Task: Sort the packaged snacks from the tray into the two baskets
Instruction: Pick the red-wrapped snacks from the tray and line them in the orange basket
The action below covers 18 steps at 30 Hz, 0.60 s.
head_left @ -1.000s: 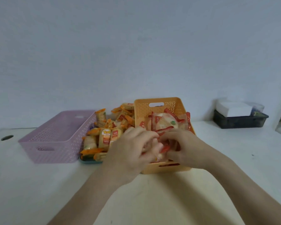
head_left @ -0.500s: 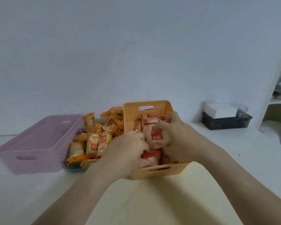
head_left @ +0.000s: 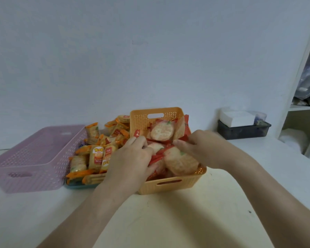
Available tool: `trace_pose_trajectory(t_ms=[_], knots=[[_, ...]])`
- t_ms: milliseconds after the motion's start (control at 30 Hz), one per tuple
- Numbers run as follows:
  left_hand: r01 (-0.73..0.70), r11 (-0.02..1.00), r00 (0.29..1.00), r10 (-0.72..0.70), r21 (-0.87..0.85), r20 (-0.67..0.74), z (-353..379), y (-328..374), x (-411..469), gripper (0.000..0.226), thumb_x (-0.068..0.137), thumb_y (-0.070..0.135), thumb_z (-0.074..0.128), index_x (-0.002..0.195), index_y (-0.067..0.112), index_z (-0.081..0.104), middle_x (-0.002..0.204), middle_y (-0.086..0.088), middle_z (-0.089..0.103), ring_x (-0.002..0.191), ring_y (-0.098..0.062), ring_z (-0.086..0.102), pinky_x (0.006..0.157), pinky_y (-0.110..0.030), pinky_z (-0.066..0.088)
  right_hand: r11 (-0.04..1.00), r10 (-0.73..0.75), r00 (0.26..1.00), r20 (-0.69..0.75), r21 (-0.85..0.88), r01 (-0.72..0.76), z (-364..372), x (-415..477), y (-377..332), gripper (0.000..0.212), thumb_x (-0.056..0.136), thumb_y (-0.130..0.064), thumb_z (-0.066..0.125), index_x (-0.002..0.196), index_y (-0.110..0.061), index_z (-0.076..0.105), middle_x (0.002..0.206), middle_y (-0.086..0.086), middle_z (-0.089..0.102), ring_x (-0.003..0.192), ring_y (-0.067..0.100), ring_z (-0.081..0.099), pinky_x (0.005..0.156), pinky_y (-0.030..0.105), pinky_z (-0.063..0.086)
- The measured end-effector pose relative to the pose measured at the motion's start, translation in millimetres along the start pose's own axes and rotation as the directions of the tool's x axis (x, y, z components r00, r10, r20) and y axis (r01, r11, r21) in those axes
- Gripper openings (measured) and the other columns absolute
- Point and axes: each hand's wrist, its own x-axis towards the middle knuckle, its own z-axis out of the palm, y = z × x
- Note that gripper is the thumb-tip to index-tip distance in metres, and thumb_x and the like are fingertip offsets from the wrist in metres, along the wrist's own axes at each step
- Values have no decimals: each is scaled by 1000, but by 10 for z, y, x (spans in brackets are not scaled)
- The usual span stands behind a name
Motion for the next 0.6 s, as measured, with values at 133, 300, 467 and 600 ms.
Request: trace_pose_trajectory(t_ms=[133,300,467,600], knots=[[94,995,995,-94,-45,15,-22,-2,25,36,89,50,57,116,28,64,101,11,46,95,-9,39,69,-25,42,999,-43,998,53,-6,43,23,42,-5,26,98,-40,44,104,-23,63,87,-7,60,72,9,53,58,22,40],[108,944,977,-43,-313,207,-153,-6,49,40,93,33,56,133,40,51,95,23,45,99,-9,41,95,-30,40,981,-168,983,78,-85,175,90,11,5,21,97,-23,46,114,-26,59,81,-14,48,79,13,49,68,27,37],[34,941,949,75,-335,306,-169,80,71,33,84,54,55,114,41,58,84,24,48,96,-5,38,97,-41,35,953,-278,953,119,-89,289,199,-23,-5,21,93,-21,51,112,-24,59,89,-11,53,85,16,50,67,26,39],[-17,948,978,82,-317,192,-117,94,88,30,88,57,54,114,44,63,75,29,40,76,4,38,86,-29,30,976,-217,961,173,28,216,-25,-27,53,26,91,-16,48,110,-28,61,96,-9,64,86,12,58,76,25,49]])
